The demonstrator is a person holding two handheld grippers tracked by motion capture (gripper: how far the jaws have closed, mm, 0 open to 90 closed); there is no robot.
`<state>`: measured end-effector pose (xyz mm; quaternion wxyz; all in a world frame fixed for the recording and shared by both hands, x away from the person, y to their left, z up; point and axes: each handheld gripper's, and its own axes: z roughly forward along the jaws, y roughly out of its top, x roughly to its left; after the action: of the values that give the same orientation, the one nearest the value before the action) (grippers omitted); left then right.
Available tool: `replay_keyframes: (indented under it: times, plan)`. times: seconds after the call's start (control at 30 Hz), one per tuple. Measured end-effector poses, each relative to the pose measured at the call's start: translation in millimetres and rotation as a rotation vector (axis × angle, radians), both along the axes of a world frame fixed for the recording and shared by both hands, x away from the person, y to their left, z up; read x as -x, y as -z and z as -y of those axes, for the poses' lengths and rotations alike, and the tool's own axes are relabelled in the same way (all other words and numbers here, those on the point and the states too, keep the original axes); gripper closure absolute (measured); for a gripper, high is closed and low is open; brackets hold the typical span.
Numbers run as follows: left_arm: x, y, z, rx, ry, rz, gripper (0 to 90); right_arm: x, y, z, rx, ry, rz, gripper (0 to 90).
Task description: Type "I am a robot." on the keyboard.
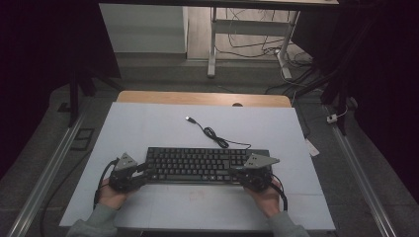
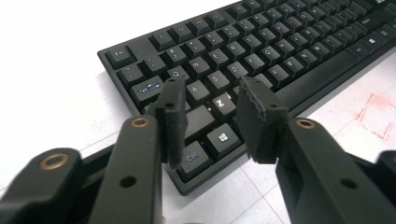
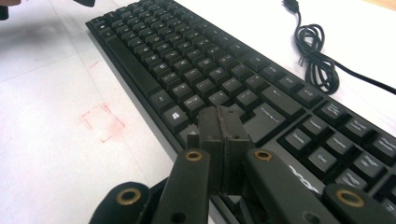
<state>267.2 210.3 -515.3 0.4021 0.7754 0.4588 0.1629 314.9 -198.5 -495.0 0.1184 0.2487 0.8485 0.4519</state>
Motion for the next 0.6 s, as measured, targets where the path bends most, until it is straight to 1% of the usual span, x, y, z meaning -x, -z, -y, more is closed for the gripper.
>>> replay_keyframes:
  times: [0.13, 0.17, 0.2, 0.23, 0.3, 0.37, 0.4, 0.43, 0.47, 0.5, 0.6]
  plan:
    - [-0.1, 0.3, 0.1, -0.001, 0.005, 0.001, 66.2, -1.2, 0.3, -5.1, 0.006, 0.002, 0.003, 89.6]
    - [-0.1, 0.3, 0.2, -0.001, 0.006, 0.001, 67.3, -1.9, 0.6, -6.6, -0.001, -0.007, 0.0, 89.5]
    - [-0.2, 0.3, 0.2, -0.002, 0.006, 0.001, 70.1, -2.3, 0.4, -9.8, 0.002, -0.007, 0.004, 89.5]
    - [-0.3, 0.3, 0.2, -0.002, 0.006, 0.001, 70.1, -2.3, 0.4, -9.8, 0.002, -0.007, 0.004, 89.5]
    - [-0.5, 0.4, 0.1, -0.003, 0.005, 0.001, 73.0, -2.7, 0.1, -12.8, 0.006, -0.01, 0.007, 89.5]
    - [-0.8, 0.3, -0.3, -0.005, 0.0, 0.001, 77.0, -3.4, 0.3, -16.4, -0.002, -0.016, 0.006, 89.5]
    - [-0.9, 0.3, -0.5, -0.005, -0.003, 0.0, 82.6, -4.5, 0.1, -20.1, -0.002, -0.021, 0.007, 89.5]
    - [-1.1, 0.3, -0.8, -0.004, -0.003, 0.0, 85.2, -5.3, 0.1, -22.4, -0.007, -0.023, 0.009, 89.5]
    - [-1.3, 0.3, -1.1, -0.005, -0.003, -0.001, 85.2, -5.3, 0.1, -22.4, -0.007, -0.023, 0.009, 89.5]
    - [-1.5, 0.4, -1.5, -0.004, -0.003, -0.001, 89.0, -7.1, -0.6, -27.2, -0.004, -0.021, 0.013, 89.5]
    - [-2.4, 1.3, -1.7, -0.011, -0.001, -0.005, 89.2, -9.6, -0.3, -32.9, -0.011, -0.032, 0.007, 89.5]
